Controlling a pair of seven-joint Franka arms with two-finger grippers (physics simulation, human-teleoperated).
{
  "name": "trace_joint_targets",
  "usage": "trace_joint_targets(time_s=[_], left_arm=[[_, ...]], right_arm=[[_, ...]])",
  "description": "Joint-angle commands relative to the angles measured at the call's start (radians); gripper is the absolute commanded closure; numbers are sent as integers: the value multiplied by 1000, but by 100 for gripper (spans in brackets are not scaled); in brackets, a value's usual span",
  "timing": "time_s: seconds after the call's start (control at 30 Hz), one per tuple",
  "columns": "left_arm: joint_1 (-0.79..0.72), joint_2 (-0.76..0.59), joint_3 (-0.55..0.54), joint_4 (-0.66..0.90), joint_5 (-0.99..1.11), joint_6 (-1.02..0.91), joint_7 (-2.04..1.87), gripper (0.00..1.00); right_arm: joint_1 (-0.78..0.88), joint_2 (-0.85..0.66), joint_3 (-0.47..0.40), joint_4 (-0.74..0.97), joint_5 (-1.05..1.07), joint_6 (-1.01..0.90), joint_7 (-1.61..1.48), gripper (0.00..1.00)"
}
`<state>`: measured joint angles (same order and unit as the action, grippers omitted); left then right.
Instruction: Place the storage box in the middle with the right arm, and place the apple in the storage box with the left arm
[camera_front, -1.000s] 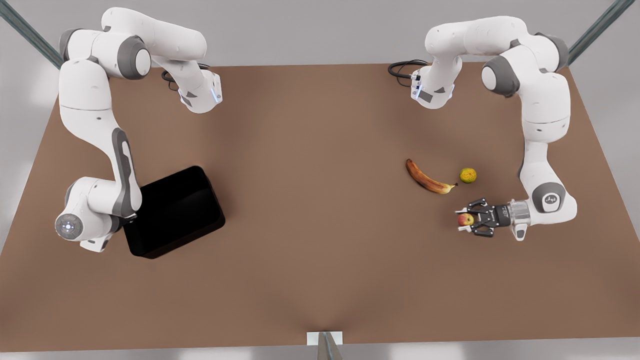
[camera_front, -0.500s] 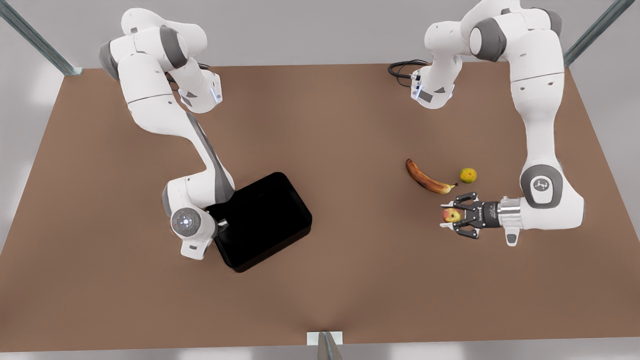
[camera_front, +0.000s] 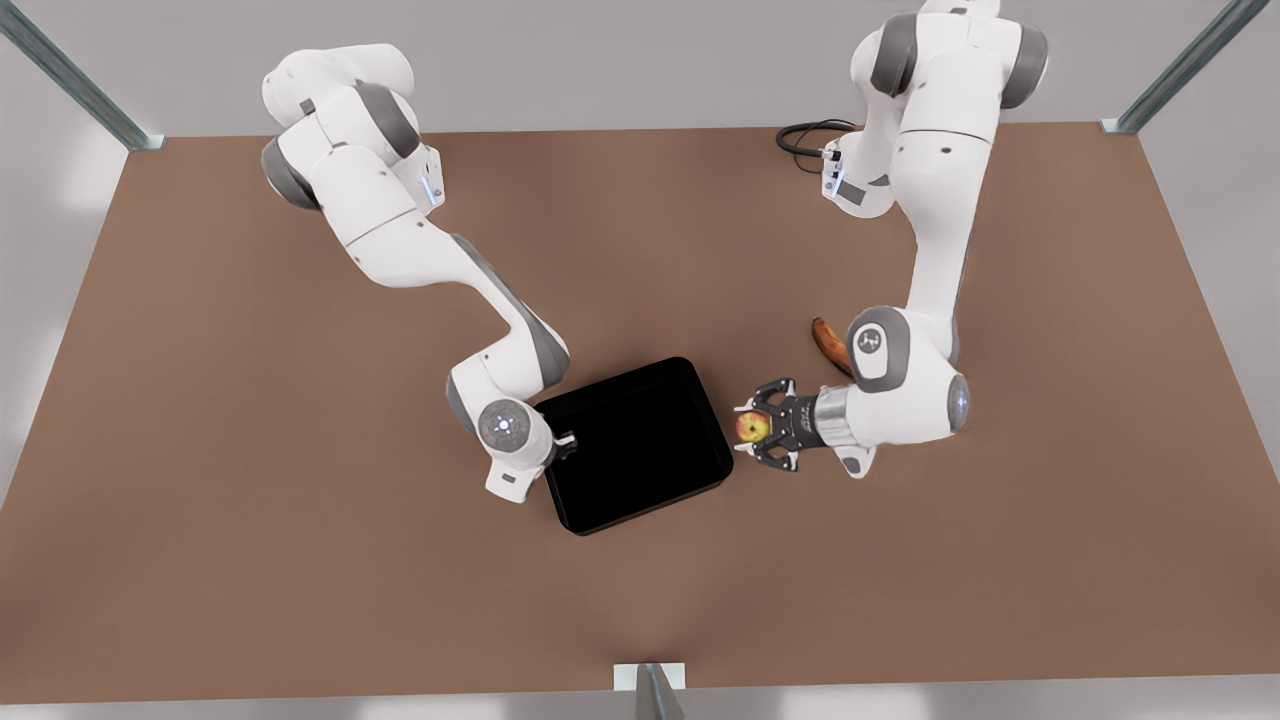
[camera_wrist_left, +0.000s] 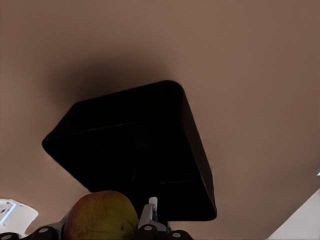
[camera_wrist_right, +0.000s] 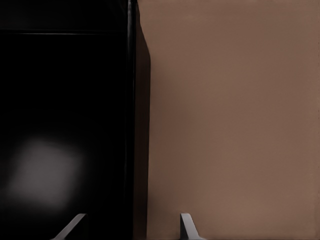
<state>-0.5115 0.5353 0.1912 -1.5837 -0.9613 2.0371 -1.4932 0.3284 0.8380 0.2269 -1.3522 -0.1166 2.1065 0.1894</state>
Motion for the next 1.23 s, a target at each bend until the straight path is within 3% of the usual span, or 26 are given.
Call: trace_joint_targets(time_s=[0.0, 0.1, 0.2, 0.23, 0.27, 0.3, 0.4, 0.5, 0.53, 0.6, 0.67, 0.7, 0.77, 0.8, 0.83, 0.87, 0.9, 0.93, 0.97, 1.0, 1.2], left_arm=[[-5, 0, 1, 2, 41, -6, -14, 48], [-128, 31, 1, 88, 42, 81, -262, 47], [-197, 98, 2, 162, 47, 169, -404, 45], [-229, 115, 4, 169, 49, 196, -420, 33], [-242, 120, 1, 169, 88, 201, -420, 0], [-258, 132, 2, 171, 102, 201, -412, 0], [-262, 147, 2, 199, 131, 199, -401, 0], [-208, 144, 11, 266, 229, 193, -375, 0], [-185, 138, 14, 314, 430, 184, -314, 0], [-127, 111, 43, 375, 553, 178, -268, 0], [5, -9, 82, 343, 595, -78, 295, 0], [38, -67, 161, 306, 651, -215, 715, 0], [39, -244, 318, 209, 677, -379, 1302, 0], [36, -311, 338, 206, 791, -437, 1542, 0], [59, -399, 281, 140, 822, -453, 1558, 0], [293, -511, -14, 56, 886, -456, 1555, 0], [407, -557, -147, 11, 897, -465, 1553, 0], [407, -506, -139, 30, 898, -485, 1551, 0], [407, -289, -142, 301, 897, -609, 1542, 0], [407, -250, -144, 357, 900, -629, 1541, 0], [378, -275, -144, 311, 932, -581, 1472, 0]], right_arm=[[0, -2, 0, 4, 0, -5, -1, 0], [-48, -91, -1, 7, 0, -138, -7, 0], [-169, -283, -17, 2, -5, -391, -14, 0], [-198, -327, -72, 1, -5, -456, -14, 0], [-253, -431, -121, -28, -8, -497, -83, 0], [-279, -539, -213, -76, -6, -502, -192, 0], [-338, -697, -254, -139, -12, -526, -228, 0], [-368, -769, -255, -137, -8, -542, -228, 0], [-367, -783, -251, -145, -8, -565, -226, 0], [-367, -770, -248, -145, -6, -565, -226, 0], [-358, -723, -247, -136, -6, -606, -226, 0], [-356, -718, -247, -136, -6, -612, -223, 0], [-351, -715, -247, -136, -6, -612, -225, 0], [-351, -715, -247, -136, -6, -612, -225, 0], [-351, -715, -247, -136, -6, -612, -225, 0], [-351, -714, -247, -136, -6, -612, -225, 0], [-351, -714, -247, -136, -6, -612, -225, 0], [-351, -714, -247, -136, -6, -612, -225, 0], [-351, -714, -247, -136, -6, -612, -225, 0], [-351, -714, -247, -136, -6, -612, -225, 0], [-351, -714, -247, -134, -6, -612, -225, 0]])
